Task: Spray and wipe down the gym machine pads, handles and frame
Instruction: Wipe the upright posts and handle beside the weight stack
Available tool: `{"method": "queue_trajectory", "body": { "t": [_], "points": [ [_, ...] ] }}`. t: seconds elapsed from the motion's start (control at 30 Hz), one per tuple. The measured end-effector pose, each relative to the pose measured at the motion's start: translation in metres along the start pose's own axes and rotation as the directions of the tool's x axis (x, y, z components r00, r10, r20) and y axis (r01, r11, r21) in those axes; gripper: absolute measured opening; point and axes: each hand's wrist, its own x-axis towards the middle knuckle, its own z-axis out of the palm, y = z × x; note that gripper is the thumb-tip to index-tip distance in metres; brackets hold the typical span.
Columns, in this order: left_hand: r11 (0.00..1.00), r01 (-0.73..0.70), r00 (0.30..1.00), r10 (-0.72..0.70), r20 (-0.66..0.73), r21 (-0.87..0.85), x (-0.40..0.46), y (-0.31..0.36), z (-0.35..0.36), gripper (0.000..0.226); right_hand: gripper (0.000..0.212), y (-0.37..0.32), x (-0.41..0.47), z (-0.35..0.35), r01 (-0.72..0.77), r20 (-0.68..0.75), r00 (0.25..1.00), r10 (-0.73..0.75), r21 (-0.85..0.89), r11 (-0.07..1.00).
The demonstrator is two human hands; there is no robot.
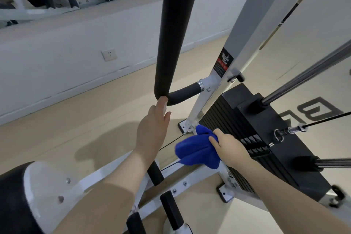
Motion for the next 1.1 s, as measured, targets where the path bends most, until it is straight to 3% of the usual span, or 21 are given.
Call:
{"method": "queue_trajectory", "body": {
  "t": [0.13,0.27,0.37,0.47,0.63,0.77,0.87,0.93,1.03,1.1],
  "points": [
    [0.995,0.096,0.994,-0.098,-0.042,-0.033,0.0,0.012,0.012,0.041,0.02,0.002,0.0,0.002,0.02,-0.018,1.0,-0.018,0.106,0.994],
    [0.983,0.172,0.983,-0.167,-0.081,0.058,-0.001,0.019,0.017,0.042,0.026,0.0,0.001,0.006,0.038,-0.007,0.999,-0.037,0.152,0.988],
    [0.937,0.072,0.997,-0.076,-0.002,0.341,0.001,0.038,0.025,0.049,0.028,0.002,0.003,0.009,-0.004,-0.009,1.0,0.006,0.214,0.977],
    [0.915,0.017,0.999,-0.033,0.033,0.403,0.018,0.061,0.039,0.05,0.023,0.007,0.003,0.013,-0.039,-0.053,0.997,0.059,0.322,0.946],
    [0.931,0.167,0.982,-0.186,0.028,0.323,0.05,0.066,0.046,0.046,0.022,-0.002,0.0,0.013,-0.065,-0.122,0.975,0.185,0.638,0.767],
    [0.941,0.164,0.983,-0.182,0.034,0.295,0.046,0.058,0.045,0.041,0.014,-0.028,0.004,-0.004,0.064,-0.245,0.945,0.216,0.788,0.613],
    [0.972,0.079,0.994,-0.094,0.059,0.221,0.033,0.049,0.036,0.041,0.007,-0.052,0.027,-0.02,0.2,-0.353,0.929,0.114,0.735,0.648],
    [0.991,0.006,0.995,-0.018,0.096,0.13,0.015,0.034,0.021,0.046,0.016,-0.067,0.049,-0.023,0.353,-0.455,0.887,-0.081,0.554,0.754],
    [0.996,-0.079,0.993,0.075,0.092,0.042,-0.005,0.005,-0.002,0.049,0.03,-0.084,0.077,-0.009,0.478,-0.427,0.834,-0.351,0.24,0.845],
    [0.998,-0.009,0.998,0.013,0.063,-0.056,-0.005,-0.014,-0.01,0.051,0.032,-0.086,0.09,-0.006,0.518,-0.427,0.799,-0.423,0.132,0.845]
  ]
}}
